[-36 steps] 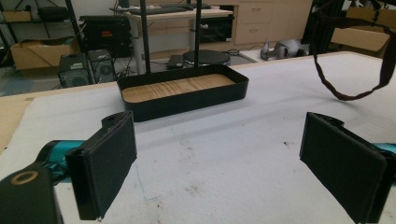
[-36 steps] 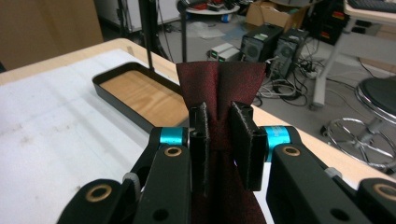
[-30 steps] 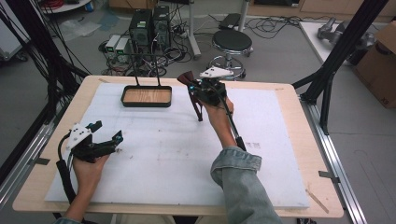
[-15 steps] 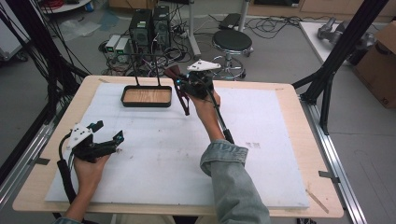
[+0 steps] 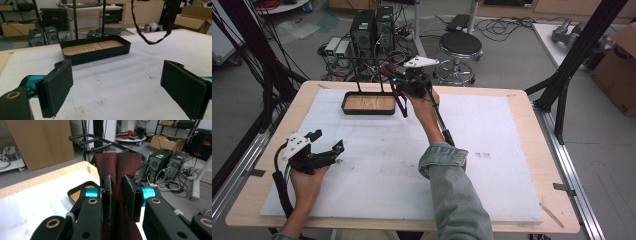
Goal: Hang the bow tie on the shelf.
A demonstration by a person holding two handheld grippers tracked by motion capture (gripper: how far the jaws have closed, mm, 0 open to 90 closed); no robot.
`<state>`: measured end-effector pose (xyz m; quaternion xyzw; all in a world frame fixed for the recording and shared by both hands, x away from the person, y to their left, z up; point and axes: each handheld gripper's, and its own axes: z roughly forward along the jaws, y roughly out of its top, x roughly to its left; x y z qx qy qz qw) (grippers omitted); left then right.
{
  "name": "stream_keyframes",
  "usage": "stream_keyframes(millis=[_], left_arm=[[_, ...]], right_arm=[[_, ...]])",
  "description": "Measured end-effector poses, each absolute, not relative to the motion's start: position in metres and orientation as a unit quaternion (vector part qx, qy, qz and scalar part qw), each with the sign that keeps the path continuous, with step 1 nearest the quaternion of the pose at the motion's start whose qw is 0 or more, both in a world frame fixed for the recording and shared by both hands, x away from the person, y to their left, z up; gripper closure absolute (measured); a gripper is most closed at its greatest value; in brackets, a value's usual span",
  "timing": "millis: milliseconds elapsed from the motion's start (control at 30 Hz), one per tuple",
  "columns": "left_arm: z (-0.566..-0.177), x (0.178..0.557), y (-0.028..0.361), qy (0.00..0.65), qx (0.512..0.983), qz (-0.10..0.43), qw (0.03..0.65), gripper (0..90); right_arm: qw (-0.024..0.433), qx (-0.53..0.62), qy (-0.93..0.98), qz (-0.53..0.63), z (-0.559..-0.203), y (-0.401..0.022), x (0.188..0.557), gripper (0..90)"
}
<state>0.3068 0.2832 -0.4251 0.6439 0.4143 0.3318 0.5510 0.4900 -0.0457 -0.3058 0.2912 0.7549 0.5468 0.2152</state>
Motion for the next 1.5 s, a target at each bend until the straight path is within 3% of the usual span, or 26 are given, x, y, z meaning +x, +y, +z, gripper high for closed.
stream_keyframes(millis=[733,1133,1500], left_arm=[[-0.426,0.305,0.285,0.415,0.643,0.329,0.553,11.2],[-0.426,0.305,0.286,0.416,0.643,0.331,0.551,11.2],[-0.426,0.304,0.285,0.417,0.643,0.329,0.551,11.2]], right_arm=[[0.226,0.290,0.758,0.539,-0.292,-0.023,0.516,77.5],[0.241,0.334,0.758,0.506,-0.305,-0.035,0.530,77.1],[0.219,0.345,0.751,0.519,-0.314,-0.039,0.532,75.9]])
